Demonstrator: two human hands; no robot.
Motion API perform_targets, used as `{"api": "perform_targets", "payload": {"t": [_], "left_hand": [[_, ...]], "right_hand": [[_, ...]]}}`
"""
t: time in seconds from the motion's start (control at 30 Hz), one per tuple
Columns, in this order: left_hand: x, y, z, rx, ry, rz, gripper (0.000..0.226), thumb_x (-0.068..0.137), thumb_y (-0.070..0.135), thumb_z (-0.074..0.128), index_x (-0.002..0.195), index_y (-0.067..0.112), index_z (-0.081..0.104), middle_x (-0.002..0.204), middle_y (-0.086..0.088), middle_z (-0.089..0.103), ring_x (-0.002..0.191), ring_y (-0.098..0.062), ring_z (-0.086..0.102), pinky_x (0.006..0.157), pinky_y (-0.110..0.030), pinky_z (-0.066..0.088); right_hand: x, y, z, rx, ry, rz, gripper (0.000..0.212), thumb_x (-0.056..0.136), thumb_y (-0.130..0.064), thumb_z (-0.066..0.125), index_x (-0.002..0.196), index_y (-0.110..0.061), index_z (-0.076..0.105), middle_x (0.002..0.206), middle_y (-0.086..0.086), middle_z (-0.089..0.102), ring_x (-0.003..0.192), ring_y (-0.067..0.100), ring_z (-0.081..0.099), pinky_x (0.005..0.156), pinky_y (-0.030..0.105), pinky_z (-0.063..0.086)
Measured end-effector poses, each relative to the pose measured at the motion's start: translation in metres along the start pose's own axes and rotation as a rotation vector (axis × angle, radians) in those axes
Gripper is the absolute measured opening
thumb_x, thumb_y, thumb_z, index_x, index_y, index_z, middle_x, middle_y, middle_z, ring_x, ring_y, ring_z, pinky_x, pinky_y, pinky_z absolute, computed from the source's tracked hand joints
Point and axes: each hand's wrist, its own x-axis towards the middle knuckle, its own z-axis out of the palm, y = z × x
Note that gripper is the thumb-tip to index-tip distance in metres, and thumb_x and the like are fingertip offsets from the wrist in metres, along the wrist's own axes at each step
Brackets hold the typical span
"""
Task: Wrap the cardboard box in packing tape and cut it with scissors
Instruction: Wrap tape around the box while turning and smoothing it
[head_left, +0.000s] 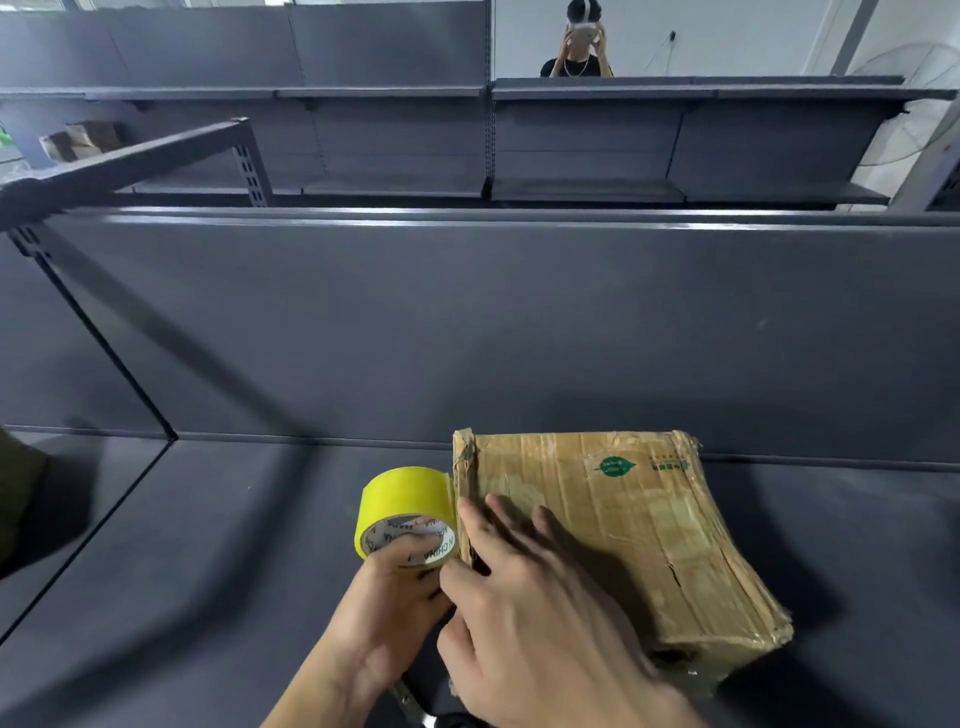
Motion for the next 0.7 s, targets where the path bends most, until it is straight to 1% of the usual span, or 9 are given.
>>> {"api": "perform_targets", "payload": {"t": [0.1, 0.2, 0.3, 0.4, 0.47, 0.5, 0.53, 0.6, 0.7], "left_hand": [[0.000, 0.002, 0.008, -0.032, -0.064, -0.016, 0.035, 0.083, 0.024, 0.065, 0.115, 0.009, 0.070, 0.107, -0.023, 0.070, 0.098, -0.039, 0.062, 0.085, -0.045, 0.051], [-0.002, 0.006, 0.020, 0.007, -0.061, -0.015, 0.039, 0.078, 0.026, 0.067, 0.113, 0.010, 0.068, 0.101, -0.021, 0.063, 0.089, -0.037, 0.052, 0.076, -0.041, 0.047], [-0.009, 0.023, 0.044, 0.161, -0.043, 0.113, 0.041, 0.069, 0.028, 0.072, 0.107, 0.012, 0.065, 0.083, -0.010, 0.065, 0.069, -0.026, 0.059, 0.066, -0.035, 0.051], [-0.028, 0.050, 0.077, 0.430, 0.023, 0.338, 0.033, 0.083, 0.035, 0.070, 0.110, 0.017, 0.076, 0.107, -0.011, 0.077, 0.102, -0.030, 0.072, 0.096, -0.052, 0.056], [-0.044, 0.069, 0.102, 0.630, 0.074, 0.488, 0.030, 0.083, 0.049, 0.068, 0.107, 0.034, 0.078, 0.122, -0.005, 0.070, 0.116, -0.024, 0.067, 0.106, -0.052, 0.049], [-0.051, 0.076, 0.113, 0.768, 0.094, 0.554, 0.031, 0.078, 0.057, 0.066, 0.105, 0.044, 0.076, 0.127, 0.002, 0.063, 0.122, -0.022, 0.061, 0.110, -0.049, 0.044], [-0.055, 0.080, 0.124, 0.891, 0.105, 0.593, 0.030, 0.075, 0.060, 0.064, 0.101, 0.051, 0.074, 0.127, 0.009, 0.056, 0.127, -0.020, 0.054, 0.113, -0.046, 0.040], [-0.055, 0.083, 0.138, 1.025, 0.123, 0.624, 0.029, 0.071, 0.061, 0.061, 0.097, 0.052, 0.072, 0.125, 0.013, 0.046, 0.131, -0.020, 0.044, 0.114, -0.044, 0.037], [-0.047, 0.080, 0.154, 1.114, 0.085, 0.650, 0.029, 0.076, 0.057, 0.063, 0.099, 0.041, 0.072, 0.134, 0.011, 0.045, 0.137, -0.018, 0.038, 0.114, -0.045, 0.037]], "right_hand": [[-0.001, 0.002, -0.004, 0.048, 0.055, -0.011, 0.026, 0.069, -0.036, 0.045, 0.074, -0.021, 0.066, 0.128, 0.017, 0.069, 0.112, 0.038, 0.069, 0.087, 0.055, 0.058], [-0.007, 0.005, -0.023, 0.185, 0.131, 0.000, 0.015, 0.069, -0.034, 0.050, 0.070, -0.023, 0.060, 0.131, 0.014, 0.068, 0.097, 0.031, 0.074, 0.078, 0.038, 0.061], [-0.015, 0.014, -0.046, 0.267, 0.282, 0.030, 0.009, 0.073, -0.029, 0.058, 0.068, -0.024, 0.052, 0.142, 0.005, 0.062, 0.064, 0.008, 0.062, 0.059, 0.018, 0.041], [-0.023, 0.028, -0.059, 0.443, 0.503, 0.023, 0.008, 0.080, -0.024, 0.058, 0.072, -0.025, 0.059, 0.148, 0.001, 0.055, 0.055, -0.013, 0.046, 0.065, 0.004, 0.031], [-0.026, 0.038, -0.062, 0.640, 0.622, 0.024, 0.012, 0.082, -0.019, 0.054, 0.081, -0.021, 0.066, 0.147, -0.005, 0.053, 0.091, -0.022, 0.057, 0.081, 0.006, 0.040], [-0.027, 0.041, -0.059, 0.763, 0.644, 0.054, 0.017, 0.082, -0.019, 0.052, 0.088, -0.020, 0.069, 0.147, -0.006, 0.053, 0.116, -0.006, 0.061, 0.094, 0.011, 0.042], [-0.028, 0.043, -0.056, 0.876, 0.651, 0.104, 0.025, 0.082, -0.020, 0.050, 0.095, -0.020, 0.071, 0.149, -0.005, 0.052, 0.135, 0.001, 0.051, 0.103, 0.016, 0.041], [-0.031, 0.046, -0.052, 1.014, 0.644, 0.203, 0.040, 0.080, -0.023, 0.047, 0.112, -0.025, 0.071, 0.150, -0.007, 0.053, 0.142, 0.002, 0.042, 0.109, 0.016, 0.038], [-0.036, 0.060, -0.061, 1.040, 0.528, 0.353, 0.049, 0.079, -0.020, 0.049, 0.124, -0.034, 0.064, 0.132, -0.022, 0.064, 0.126, -0.004, 0.056, 0.101, 0.021, 0.048]]}}
